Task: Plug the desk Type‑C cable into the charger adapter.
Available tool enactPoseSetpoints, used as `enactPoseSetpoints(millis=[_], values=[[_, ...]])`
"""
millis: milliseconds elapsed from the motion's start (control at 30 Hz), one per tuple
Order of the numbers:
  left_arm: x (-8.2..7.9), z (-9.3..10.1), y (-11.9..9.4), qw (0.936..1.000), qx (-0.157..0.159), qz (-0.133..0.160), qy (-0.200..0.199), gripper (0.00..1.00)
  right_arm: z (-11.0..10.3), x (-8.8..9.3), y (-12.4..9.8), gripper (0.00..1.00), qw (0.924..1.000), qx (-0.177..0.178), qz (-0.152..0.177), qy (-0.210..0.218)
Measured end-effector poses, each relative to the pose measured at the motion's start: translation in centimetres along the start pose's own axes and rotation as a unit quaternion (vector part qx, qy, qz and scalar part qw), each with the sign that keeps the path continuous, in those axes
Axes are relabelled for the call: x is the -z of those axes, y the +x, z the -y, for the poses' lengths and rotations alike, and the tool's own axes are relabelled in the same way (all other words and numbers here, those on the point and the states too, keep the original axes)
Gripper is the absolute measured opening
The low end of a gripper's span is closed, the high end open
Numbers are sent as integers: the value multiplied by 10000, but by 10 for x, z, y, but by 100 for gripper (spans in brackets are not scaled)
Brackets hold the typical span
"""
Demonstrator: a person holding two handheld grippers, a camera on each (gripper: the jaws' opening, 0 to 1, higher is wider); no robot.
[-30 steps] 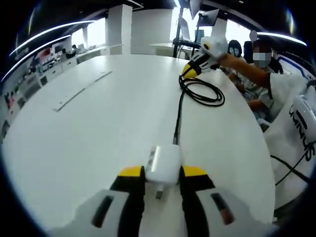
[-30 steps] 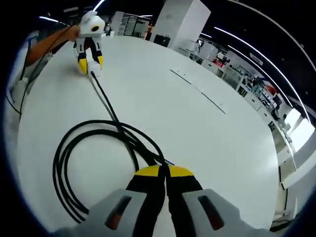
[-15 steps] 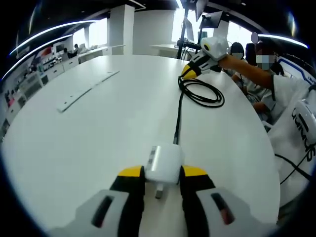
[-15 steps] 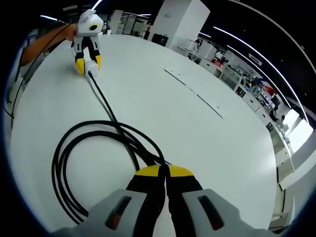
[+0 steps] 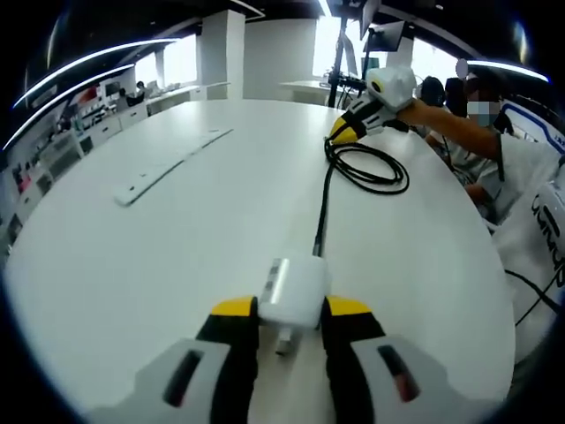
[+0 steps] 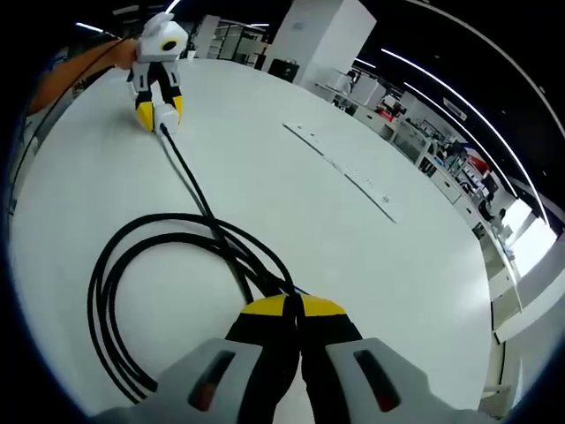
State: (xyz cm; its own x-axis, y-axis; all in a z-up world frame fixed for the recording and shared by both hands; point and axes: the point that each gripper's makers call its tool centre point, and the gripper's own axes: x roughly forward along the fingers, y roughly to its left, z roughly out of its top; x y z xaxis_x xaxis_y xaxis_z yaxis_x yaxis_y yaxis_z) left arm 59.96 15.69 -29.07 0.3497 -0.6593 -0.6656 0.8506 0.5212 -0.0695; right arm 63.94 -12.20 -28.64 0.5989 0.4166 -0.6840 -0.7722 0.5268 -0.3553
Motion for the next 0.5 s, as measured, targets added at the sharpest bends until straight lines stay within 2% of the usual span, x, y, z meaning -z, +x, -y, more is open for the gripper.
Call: enactPoseSetpoints(millis=[167, 300, 500], values=[[-5, -15, 3, 9999, -108, 35, 7, 27, 12, -5, 9, 2, 10000, 79, -20, 0], [-6, -13, 4, 9999, -91, 61, 31, 27, 13, -4, 12, 2, 9999, 112, -72, -30], [-10, -25, 7, 9999, -158, 46, 25, 27, 22, -12, 24, 2, 9998, 174, -94, -46]])
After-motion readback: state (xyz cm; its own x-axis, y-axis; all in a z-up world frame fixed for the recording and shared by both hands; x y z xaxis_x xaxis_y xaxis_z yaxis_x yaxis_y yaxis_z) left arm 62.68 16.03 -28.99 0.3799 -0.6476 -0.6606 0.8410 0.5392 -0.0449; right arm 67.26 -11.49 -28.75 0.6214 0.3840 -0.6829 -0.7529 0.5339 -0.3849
